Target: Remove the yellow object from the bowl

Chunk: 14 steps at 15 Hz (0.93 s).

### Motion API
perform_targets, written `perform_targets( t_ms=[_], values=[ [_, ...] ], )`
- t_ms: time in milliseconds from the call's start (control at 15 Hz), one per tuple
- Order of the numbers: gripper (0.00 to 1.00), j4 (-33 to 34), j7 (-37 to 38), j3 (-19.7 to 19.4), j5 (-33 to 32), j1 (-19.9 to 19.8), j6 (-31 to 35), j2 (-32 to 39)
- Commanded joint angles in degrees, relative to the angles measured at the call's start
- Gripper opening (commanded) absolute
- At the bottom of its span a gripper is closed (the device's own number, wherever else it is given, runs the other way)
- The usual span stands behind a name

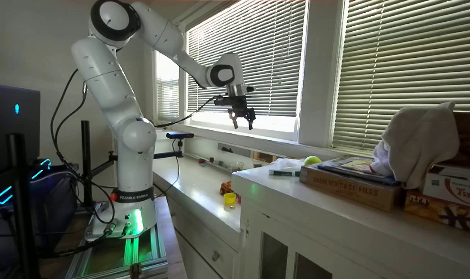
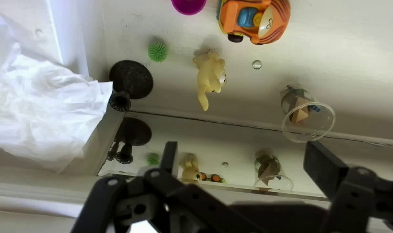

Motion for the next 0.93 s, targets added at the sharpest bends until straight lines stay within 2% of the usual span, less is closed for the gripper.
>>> perform_targets(
  t_ms=[0, 400, 867],
  values=[
    [1.0, 0.29, 0.07, 0.08, -0.05, 0.16, 0.4, 0.7],
    [1.0, 1.54, -0.46, 0.06, 0.08, 0.4, 0.42, 1.96],
    [1.0, 7.57, -7.75, -1.3, 4.23, 2.75, 2.94, 12.22]
  ],
)
